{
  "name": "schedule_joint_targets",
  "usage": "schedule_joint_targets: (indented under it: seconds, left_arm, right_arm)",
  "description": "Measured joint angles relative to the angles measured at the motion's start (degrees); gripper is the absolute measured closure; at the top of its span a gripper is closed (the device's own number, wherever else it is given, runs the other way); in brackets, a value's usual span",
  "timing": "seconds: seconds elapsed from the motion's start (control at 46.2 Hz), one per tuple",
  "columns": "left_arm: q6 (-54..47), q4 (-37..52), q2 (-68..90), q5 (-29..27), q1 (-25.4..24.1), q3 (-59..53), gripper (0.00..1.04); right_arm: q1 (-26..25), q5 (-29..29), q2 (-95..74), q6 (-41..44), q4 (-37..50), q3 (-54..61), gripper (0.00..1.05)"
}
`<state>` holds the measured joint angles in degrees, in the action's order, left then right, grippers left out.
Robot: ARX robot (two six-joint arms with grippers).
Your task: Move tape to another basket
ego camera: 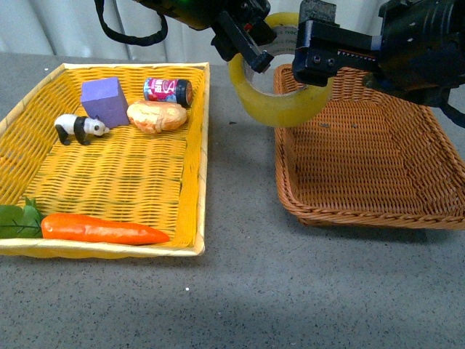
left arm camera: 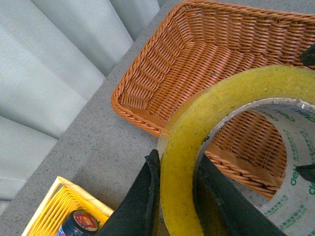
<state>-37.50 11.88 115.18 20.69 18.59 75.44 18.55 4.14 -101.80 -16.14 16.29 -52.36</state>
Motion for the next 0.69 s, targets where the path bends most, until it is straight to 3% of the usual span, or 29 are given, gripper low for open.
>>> schedule_joint_targets:
  seconds: [0.13, 0.195, 0.26, 0.281, 0.411, 0.454, 0.541, 0.692]
  left_arm:
    - [0.0, 0.0, 0.0, 0.0, 0.0, 0.0, 0.89]
    - [0.0, 0.0, 0.0, 0.0, 0.0, 0.0, 0.89]
    - [0.0, 0.0, 0.0, 0.0, 0.0, 0.0, 0.89]
    - [0.0, 0.0, 0.0, -0.8, 0.1, 0.0, 0.89]
    - [0.5, 0.0, 0.0, -0.9, 0.2, 0.0, 0.89]
    - [2.7, 1.3, 0.0, -4.7, 0.8, -0.4, 0.89]
    - [9.7, 4.4, -0.6, -13.7, 2.5, -1.7, 0.73]
    - [18.3, 6.0, -4.5, -16.0, 2.8, -5.2, 0.41]
  right_arm:
    - [0.3, -0.2, -1.5, -0.9, -1.0, -1.9, 0.09]
    - [0.4, -0.2, -1.9, -1.2, -1.2, -2.3, 0.18]
    - [0.4, -0.2, -2.3, -1.5, -1.3, -2.3, 0.30]
    - [0.5, -0.7, -2.8, -3.2, -1.9, -3.1, 0.68]
    - [0.5, -1.6, -2.9, -4.3, -2.3, -3.4, 0.78]
    - [0.5, -1.9, -3.1, -4.9, -2.4, -3.4, 0.81]
    - [-0.1, -3.0, -4.0, -4.7, -2.4, -4.3, 0.87]
    - [-1.6, -1.6, -4.9, -6.0, -2.4, -6.0, 0.89]
